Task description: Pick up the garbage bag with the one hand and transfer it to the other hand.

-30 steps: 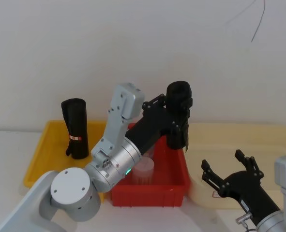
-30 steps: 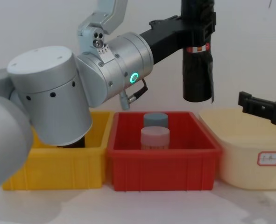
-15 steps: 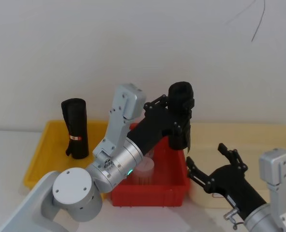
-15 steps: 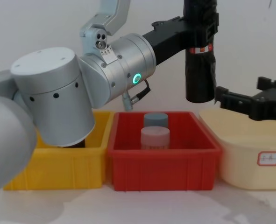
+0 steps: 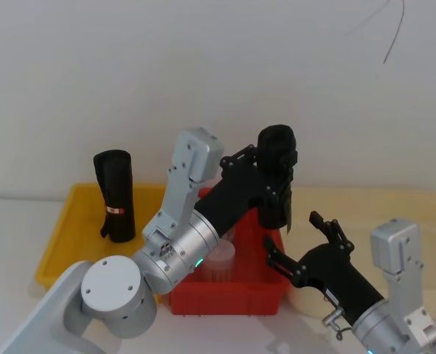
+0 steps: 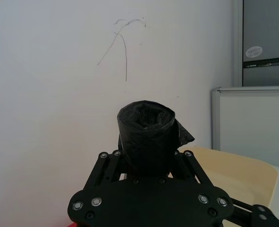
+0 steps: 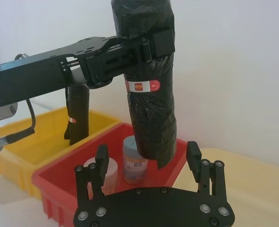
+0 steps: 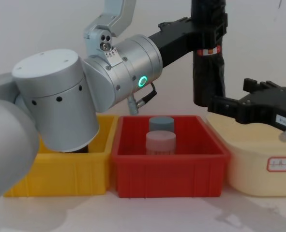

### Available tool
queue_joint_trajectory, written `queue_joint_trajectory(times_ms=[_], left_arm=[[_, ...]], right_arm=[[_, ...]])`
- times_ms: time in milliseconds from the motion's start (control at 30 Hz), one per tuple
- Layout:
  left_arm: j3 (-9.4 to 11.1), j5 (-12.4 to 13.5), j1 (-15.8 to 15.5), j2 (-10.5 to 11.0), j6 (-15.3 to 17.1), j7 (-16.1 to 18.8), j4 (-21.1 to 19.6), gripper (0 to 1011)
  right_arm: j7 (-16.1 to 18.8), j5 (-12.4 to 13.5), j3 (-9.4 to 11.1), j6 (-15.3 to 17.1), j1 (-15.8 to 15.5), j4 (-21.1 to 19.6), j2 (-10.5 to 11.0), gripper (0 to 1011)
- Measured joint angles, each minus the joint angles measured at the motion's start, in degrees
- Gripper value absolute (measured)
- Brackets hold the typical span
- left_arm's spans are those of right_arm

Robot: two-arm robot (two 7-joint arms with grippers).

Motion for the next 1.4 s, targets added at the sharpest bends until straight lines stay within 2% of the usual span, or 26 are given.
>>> queue_joint_trajectory(times_ms=[400, 767, 1267, 1400], left_arm=[[0.0, 0.0, 0.0, 0.0, 0.0, 0.0, 0.1, 382], [0.0, 0.0, 0.0, 0.0, 0.0, 0.0, 0.1, 382], [0.0, 0.0, 0.0, 0.0, 0.0, 0.0, 0.0, 382], [0.0, 0.0, 0.0, 0.0, 0.0, 0.0, 0.0, 382]], right_arm=[[-0.2, -1.3, 0.2, -1.6, 3.8, 4.4, -2.4, 1001], [-0.3, -1.9, 0.1, -1.8, 6.6, 7.2, -4.3, 1001], [0.4, -2.7, -0.6, 0.6, 9.4, 9.1, -6.6, 1001], [0.4, -3.1, -0.7, 1.4, 9.9, 9.4, -7.0, 945]])
